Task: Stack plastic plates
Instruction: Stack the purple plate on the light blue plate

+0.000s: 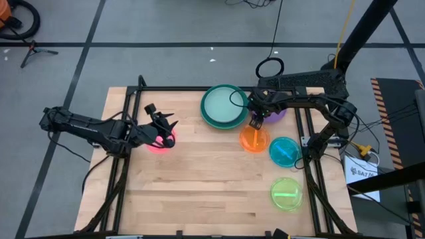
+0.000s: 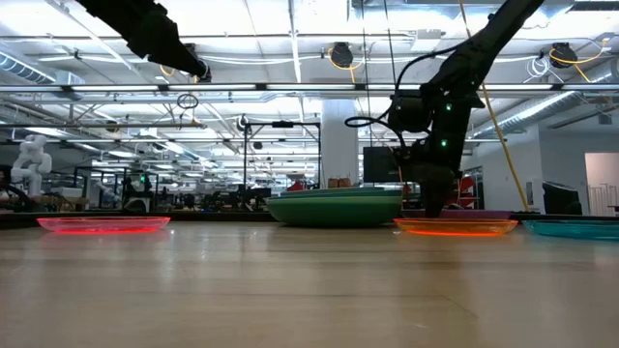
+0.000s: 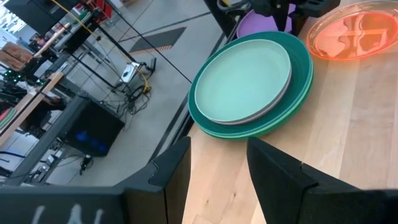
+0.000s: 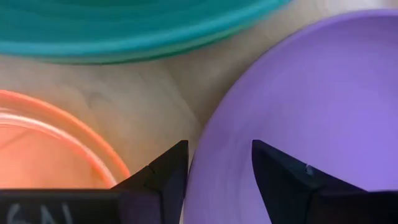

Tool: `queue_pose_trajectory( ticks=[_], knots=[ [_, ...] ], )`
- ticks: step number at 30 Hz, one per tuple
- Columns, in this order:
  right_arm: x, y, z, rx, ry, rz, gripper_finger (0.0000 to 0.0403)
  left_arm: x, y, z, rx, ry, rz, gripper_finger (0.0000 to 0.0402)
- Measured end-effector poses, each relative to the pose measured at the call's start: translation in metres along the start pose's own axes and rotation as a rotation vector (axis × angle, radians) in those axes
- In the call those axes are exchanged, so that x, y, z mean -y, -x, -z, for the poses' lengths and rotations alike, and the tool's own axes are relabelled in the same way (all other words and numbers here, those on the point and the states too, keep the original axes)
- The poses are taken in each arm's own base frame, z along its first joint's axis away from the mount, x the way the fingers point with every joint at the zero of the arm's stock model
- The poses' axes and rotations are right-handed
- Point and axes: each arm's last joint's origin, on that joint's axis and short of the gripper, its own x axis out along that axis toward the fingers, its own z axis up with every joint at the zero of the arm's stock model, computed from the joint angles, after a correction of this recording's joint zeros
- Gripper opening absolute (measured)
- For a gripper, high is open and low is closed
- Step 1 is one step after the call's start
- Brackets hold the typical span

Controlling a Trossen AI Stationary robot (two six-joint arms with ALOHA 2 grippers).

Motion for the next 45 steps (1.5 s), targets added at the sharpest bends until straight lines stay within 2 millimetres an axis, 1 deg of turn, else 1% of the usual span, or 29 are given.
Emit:
queue_pose_trajectory(
  ticks=[3,6,9,17,18,20,24,30,37,40,42,45],
  knots=[
    [0.000,-0.005,0.005,-0.001,-0.004,0.035,0.0168,0.000,0.000,0.000,0.000,0.000,0.000,0.0163],
    [0.000,-0.006,0.007,-0.002,-0.004,0.038,0.0153,0.000,0.000,0.000,0.000,0.000,0.000,0.0163],
    [0.000,-0.006,0.007,0.001,-0.004,0.038,0.0124,0.000,0.000,0.000,0.000,-0.002,0.000,0.0163],
    [-0.001,-0.006,0.007,0.006,-0.002,0.050,0.0022,0.000,0.000,0.000,0.000,-0.009,0.000,0.0163],
    [-0.001,-0.005,0.007,0.007,-0.002,0.054,0.0015,0.000,0.000,0.000,0.000,-0.008,0.000,0.0163],
    [0.000,-0.002,0.008,0.003,0.004,0.071,0.0014,0.000,0.000,0.000,0.000,-0.008,0.000,0.0163],
    [0.000,0.014,0.008,0.038,0.017,0.106,0.0018,0.000,0.000,0.000,0.001,-0.008,0.000,0.0163],
    [0.007,0.050,0.010,0.149,0.035,0.224,0.0005,0.000,0.000,0.000,0.001,-0.008,0.006,0.0163],
    [0.010,0.087,0.011,0.326,0.029,0.277,0.0006,0.000,0.000,0.000,0.004,-0.016,0.018,0.0163],
    [0.004,0.098,0.005,0.434,0.055,0.265,0.0005,0.000,0.000,-0.002,0.014,-0.018,0.015,0.0163],
    [-0.003,0.102,0.001,0.499,0.088,0.204,0.0005,-0.001,-0.001,-0.003,0.023,-0.013,0.011,0.0163],
    [-0.017,0.107,-0.010,0.546,0.142,0.143,0.0005,-0.003,-0.003,-0.004,0.027,-0.006,-0.004,0.0163]
  ],
)
